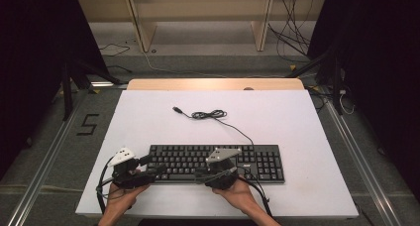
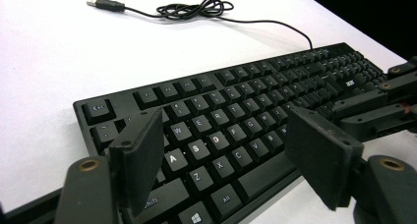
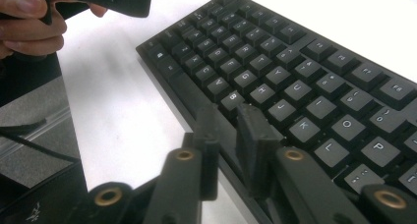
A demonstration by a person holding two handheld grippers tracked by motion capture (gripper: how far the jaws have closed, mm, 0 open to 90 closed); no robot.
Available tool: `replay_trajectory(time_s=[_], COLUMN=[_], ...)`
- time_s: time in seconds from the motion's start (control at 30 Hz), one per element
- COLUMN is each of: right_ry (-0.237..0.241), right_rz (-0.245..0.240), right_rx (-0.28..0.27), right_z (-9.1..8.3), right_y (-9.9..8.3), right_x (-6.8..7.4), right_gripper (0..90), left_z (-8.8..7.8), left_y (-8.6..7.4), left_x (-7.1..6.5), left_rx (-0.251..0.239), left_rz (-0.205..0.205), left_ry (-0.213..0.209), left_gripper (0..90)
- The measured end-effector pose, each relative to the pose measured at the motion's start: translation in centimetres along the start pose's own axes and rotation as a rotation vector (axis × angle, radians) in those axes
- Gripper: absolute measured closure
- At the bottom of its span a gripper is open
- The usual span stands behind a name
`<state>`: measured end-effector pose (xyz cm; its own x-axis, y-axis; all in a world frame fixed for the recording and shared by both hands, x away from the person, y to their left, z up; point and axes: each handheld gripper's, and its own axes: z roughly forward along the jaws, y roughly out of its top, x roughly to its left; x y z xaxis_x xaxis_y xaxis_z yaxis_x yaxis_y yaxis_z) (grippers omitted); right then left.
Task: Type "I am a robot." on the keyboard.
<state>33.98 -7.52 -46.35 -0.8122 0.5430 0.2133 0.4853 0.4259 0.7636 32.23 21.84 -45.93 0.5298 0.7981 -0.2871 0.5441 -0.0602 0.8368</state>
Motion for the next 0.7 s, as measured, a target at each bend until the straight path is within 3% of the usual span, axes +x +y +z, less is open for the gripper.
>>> replay_trajectory(time_s=[0.17, 0.33, 0.7], right_ry=[0.001, -0.027, -0.049], right_rz=[-0.005, -0.011, -0.025], right_rx=[0.017, 0.04, 0.07], right_z=[0.4, 0.9, 1.6], right_y=[-0.1, -0.2, -0.4], right_x=[0.1, 0.0, -0.1], right_gripper=[85.4, 89.6, 90.0], left_z=[0.0, -0.1, -0.1], left_y=[0.0, 0.0, 0.0], left_x=[0.0, -0.1, -0.2], left_rx=[-0.005, -0.003, -0.013], left_rz=[0.004, 0.011, 0.017], left_ry=[-0.001, -0.006, -0.011], left_gripper=[30.1, 29.5, 28.9])
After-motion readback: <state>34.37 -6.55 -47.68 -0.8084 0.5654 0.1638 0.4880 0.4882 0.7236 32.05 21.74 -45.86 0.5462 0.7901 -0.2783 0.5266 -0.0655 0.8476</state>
